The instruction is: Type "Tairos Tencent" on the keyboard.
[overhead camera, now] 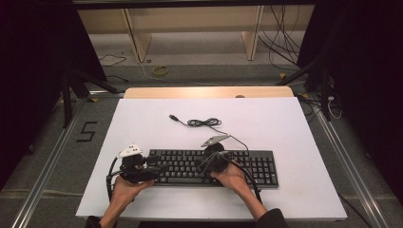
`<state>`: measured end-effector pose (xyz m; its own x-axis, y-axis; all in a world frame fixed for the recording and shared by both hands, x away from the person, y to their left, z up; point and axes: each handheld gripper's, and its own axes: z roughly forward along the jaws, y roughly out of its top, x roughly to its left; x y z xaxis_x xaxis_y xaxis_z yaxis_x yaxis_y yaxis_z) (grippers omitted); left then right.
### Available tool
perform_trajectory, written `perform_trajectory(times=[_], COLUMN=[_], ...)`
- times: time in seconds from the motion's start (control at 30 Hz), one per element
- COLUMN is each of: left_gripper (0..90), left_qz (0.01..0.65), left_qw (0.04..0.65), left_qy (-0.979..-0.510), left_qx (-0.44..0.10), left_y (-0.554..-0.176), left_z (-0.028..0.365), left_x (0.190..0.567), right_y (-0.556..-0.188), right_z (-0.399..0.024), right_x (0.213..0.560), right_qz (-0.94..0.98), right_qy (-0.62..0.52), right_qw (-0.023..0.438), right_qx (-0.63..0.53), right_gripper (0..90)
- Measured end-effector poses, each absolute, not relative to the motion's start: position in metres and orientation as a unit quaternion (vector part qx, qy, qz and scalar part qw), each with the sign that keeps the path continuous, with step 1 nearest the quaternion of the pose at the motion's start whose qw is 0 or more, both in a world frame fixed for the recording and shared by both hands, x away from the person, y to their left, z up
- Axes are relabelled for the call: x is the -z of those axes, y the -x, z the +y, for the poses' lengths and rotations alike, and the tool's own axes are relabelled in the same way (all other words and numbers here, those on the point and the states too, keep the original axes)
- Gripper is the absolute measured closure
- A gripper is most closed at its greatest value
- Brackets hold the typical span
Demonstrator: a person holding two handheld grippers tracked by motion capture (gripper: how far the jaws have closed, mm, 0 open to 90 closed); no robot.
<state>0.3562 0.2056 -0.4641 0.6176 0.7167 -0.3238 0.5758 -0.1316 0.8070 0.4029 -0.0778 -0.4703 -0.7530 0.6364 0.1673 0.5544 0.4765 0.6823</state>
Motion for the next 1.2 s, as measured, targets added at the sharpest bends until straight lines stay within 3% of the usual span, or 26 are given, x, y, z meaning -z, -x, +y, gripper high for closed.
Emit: perform_trajectory(times=[0.87, 1.2], left_gripper=[31.0, 31.0], left_qz=[0.431, 0.430], left_qw=[0.496, 0.495], left_qy=[-0.751, -0.752], left_qx=[-0.070, -0.070], left_y=[-0.357, -0.358], left_z=[0.207, 0.206], left_x=[0.465, 0.465], right_y=[-0.401, -0.396], right_z=[-0.076, -0.085], right_x=[0.473, 0.460], right_qz=[0.854, 0.839], right_qy=[-0.353, -0.348], right_qw=[0.054, 0.059], right_qx=[-0.378, -0.414], right_gripper=[90.0, 78.2])
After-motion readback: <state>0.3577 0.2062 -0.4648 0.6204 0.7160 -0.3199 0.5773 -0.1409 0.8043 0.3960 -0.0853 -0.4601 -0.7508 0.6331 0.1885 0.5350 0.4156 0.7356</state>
